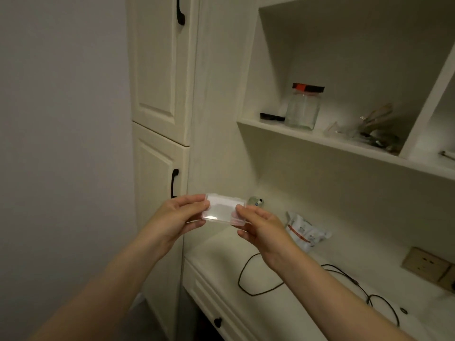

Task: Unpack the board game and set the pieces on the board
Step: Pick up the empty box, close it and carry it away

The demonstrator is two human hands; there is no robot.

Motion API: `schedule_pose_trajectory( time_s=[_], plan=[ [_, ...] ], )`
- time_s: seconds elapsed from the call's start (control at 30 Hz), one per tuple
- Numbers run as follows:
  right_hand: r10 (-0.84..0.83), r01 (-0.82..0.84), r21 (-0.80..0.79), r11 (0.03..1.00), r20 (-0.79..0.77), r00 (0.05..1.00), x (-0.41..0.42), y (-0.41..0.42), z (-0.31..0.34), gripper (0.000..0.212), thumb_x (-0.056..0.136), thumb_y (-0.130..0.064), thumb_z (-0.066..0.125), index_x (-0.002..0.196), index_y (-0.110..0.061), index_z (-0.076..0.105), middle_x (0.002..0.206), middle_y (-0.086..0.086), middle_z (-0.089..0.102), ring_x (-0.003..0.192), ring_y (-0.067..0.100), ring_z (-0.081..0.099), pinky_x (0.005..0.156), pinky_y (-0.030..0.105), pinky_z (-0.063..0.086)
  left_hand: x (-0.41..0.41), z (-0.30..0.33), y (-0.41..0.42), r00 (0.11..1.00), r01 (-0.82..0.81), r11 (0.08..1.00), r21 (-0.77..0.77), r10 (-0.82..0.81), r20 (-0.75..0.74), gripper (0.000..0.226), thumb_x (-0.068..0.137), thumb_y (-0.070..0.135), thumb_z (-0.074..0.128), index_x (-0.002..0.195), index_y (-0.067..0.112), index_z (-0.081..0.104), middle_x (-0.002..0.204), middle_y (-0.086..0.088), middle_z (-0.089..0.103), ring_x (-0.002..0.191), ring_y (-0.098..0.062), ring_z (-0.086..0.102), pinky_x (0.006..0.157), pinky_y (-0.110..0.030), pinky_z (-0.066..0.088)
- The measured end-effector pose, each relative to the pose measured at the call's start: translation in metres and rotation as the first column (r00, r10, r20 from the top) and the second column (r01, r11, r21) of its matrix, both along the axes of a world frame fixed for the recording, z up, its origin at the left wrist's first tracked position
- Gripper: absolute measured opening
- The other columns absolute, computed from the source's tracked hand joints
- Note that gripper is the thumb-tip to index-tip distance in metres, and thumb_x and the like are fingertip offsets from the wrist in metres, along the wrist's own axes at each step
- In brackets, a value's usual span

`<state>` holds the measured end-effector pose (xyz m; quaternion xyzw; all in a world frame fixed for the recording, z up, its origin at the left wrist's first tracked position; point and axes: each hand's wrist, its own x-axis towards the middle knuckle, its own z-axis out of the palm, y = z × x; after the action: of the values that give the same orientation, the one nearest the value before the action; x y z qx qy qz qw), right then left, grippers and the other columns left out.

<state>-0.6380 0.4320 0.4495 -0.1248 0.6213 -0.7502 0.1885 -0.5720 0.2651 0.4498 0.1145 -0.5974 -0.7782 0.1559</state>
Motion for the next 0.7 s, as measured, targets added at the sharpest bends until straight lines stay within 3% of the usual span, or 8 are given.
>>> schedule_pose_trajectory(
  time_s=[0.17, 0.33, 0.5, 0.7],
  plan=[
    [-0.001, 0.001, 0.012, 1.0, 0.017, 1.0, -0.047, -0.003, -0.014, 0.012, 0.084, -0.019, 0.066, 0.095, -0.014, 0.067, 0.09, 0.003, 0.066, 0.08, 0.014, 0.06, 0.056, 0.016, 0.05, -0.038, -0.018, -0.001, 0.999, -0.016, 1.0, -0.001, 0.016, 0.046, 0.019, 0.081, 0.013, 0.068, 0.1, 0.01, 0.068, 0.09, -0.005, 0.07, 0.079, -0.013, 0.064, 0.063, -0.017, 0.057],
    [-0.077, 0.073, 0.051, 0.996, 0.081, 0.994, -0.094, -0.022, -0.049, 0.034, 0.082, -0.019, 0.07, 0.109, -0.006, 0.056, 0.093, 0.008, 0.067, 0.076, 0.015, 0.063, 0.053, 0.017, 0.052, -0.082, -0.05, -0.015, 0.991, -0.048, 0.999, -0.023, 0.051, 0.121, 0.017, 0.079, 0.013, 0.071, 0.094, 0.007, 0.069, 0.088, -0.01, 0.067, 0.078, -0.014, 0.063, 0.066, -0.019, 0.058],
    [-0.123, 0.109, 0.124, 0.986, 0.113, 0.986, -0.144, -0.05, -0.091, 0.016, 0.081, -0.01, 0.069, 0.086, -0.008, 0.054, 0.079, 0.008, 0.063, 0.067, 0.017, 0.061, 0.051, 0.018, 0.053, -0.129, -0.089, -0.031, 0.966, -0.114, 0.993, -0.032, 0.118, 0.23, 0.022, 0.077, 0.006, 0.072, 0.095, -0.005, 0.066, 0.082, -0.016, 0.064, 0.069, -0.019, 0.061, 0.054, -0.017, 0.056],
    [-0.136, 0.099, 0.226, 0.969, 0.151, 0.979, -0.199, -0.081, -0.143, 0.011, 0.082, 0.003, 0.063, 0.083, -0.005, 0.056, 0.068, 0.012, 0.058, 0.059, 0.017, 0.058, 0.051, 0.019, 0.052, -0.18, -0.146, -0.056, 0.908, -0.208, 0.978, 0.01, 0.189, 0.374, 0.016, 0.076, 0.002, 0.073, 0.086, -0.005, 0.062, 0.078, -0.017, 0.062, 0.066, -0.024, 0.062, 0.053, -0.023, 0.058]
  ],
)
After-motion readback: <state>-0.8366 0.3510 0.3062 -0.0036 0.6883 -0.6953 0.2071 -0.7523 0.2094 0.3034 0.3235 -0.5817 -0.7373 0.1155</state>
